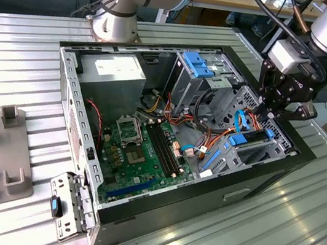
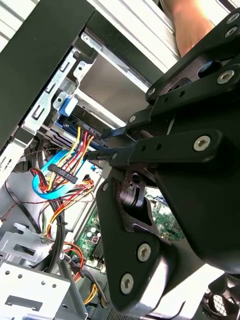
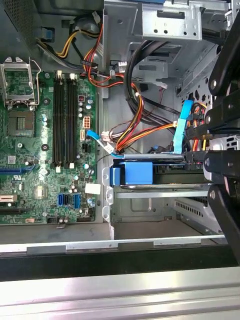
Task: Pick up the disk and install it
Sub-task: 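Insert the first disk wire, then insert the second disk wire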
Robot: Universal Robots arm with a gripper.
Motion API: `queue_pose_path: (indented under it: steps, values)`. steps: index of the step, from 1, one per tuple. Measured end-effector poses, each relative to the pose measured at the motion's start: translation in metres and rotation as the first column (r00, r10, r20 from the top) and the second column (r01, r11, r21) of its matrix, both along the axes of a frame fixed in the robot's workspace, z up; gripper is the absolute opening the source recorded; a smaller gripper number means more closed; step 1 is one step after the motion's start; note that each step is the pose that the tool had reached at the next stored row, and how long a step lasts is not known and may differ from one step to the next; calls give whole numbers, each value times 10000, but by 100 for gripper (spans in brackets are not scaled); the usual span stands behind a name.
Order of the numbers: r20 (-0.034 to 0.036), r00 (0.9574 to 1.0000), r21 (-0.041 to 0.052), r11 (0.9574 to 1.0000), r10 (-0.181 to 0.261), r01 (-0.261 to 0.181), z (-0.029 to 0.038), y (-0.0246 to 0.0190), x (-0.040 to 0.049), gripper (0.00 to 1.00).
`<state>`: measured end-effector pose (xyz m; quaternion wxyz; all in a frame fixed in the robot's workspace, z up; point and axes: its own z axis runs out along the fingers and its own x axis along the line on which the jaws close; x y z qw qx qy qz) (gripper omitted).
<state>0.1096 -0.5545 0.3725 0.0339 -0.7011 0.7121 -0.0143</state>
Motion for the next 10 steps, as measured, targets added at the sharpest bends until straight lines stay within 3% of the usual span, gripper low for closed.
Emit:
queue_pose_path:
  steps: [10]
  values:
    - [-7, 10000, 0, 10000, -1, 1, 0, -1, 0, 24]
